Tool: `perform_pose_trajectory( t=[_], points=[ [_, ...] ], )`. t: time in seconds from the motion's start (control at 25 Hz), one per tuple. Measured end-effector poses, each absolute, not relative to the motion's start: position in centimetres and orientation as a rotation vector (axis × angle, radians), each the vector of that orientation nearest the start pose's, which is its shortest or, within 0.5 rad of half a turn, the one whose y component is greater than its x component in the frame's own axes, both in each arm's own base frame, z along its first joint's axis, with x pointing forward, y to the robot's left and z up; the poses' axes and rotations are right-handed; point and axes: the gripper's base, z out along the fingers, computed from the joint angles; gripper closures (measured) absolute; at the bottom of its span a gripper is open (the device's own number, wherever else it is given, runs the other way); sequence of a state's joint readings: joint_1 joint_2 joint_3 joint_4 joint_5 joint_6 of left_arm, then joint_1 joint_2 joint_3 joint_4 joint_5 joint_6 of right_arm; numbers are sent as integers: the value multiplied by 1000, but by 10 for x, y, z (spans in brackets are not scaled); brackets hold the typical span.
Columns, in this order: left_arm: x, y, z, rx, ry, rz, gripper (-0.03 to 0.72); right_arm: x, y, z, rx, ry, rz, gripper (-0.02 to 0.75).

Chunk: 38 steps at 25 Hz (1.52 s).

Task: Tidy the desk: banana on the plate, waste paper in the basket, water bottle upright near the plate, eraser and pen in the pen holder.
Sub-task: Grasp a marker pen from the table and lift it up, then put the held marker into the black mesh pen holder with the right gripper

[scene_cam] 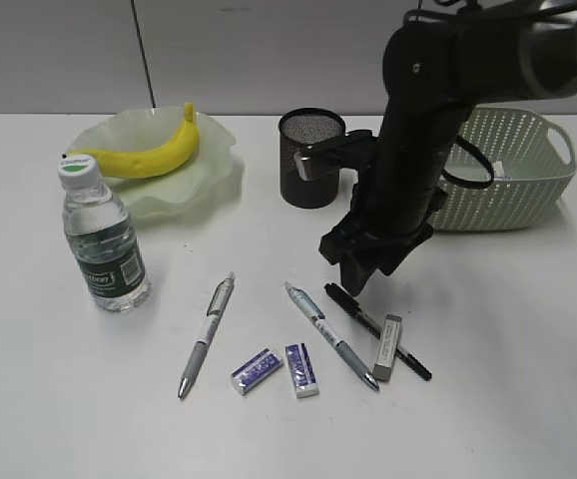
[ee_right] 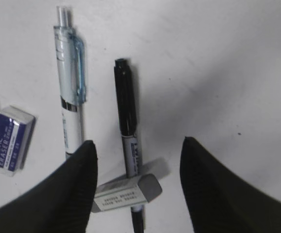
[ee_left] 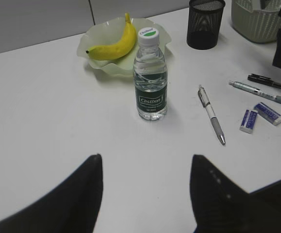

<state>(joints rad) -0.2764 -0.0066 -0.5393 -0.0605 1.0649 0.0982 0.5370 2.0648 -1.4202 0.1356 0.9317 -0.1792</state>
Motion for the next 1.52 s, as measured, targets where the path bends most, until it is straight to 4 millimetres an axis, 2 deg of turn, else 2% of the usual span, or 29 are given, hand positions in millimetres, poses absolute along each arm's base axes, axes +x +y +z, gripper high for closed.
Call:
perform_pose_trajectory(
  t=[0.24, 0.64, 0.8, 1.0, 1.12, 1.32, 1.52],
  points=[
    [-12, -2, 288, 378, 1969, -186, 263, 348, 232, 134, -992, 2940, 184, 307],
    [-12, -2, 288, 376, 1969, -187, 263, 350, 231, 104, -984, 3005, 108, 343],
    [-12, -2, 288, 376, 1969, -187, 263, 349, 231, 101, -992, 3017, 101, 409],
    [-12, -2, 288, 376, 1968, -187, 263, 348, 232, 100, -998, 3017, 98, 637],
    [-12, -2, 288, 376, 1968, -187, 263, 349, 233, 101, -997, 3013, 99, 634],
    [-12, -2, 288, 376, 1968, -187, 263, 355, 237, 114, -983, 2975, 115, 634],
    [-12, -2, 288, 376, 1968, -187, 263, 364, 243, 166, -925, 2806, 169, 634]
  ],
)
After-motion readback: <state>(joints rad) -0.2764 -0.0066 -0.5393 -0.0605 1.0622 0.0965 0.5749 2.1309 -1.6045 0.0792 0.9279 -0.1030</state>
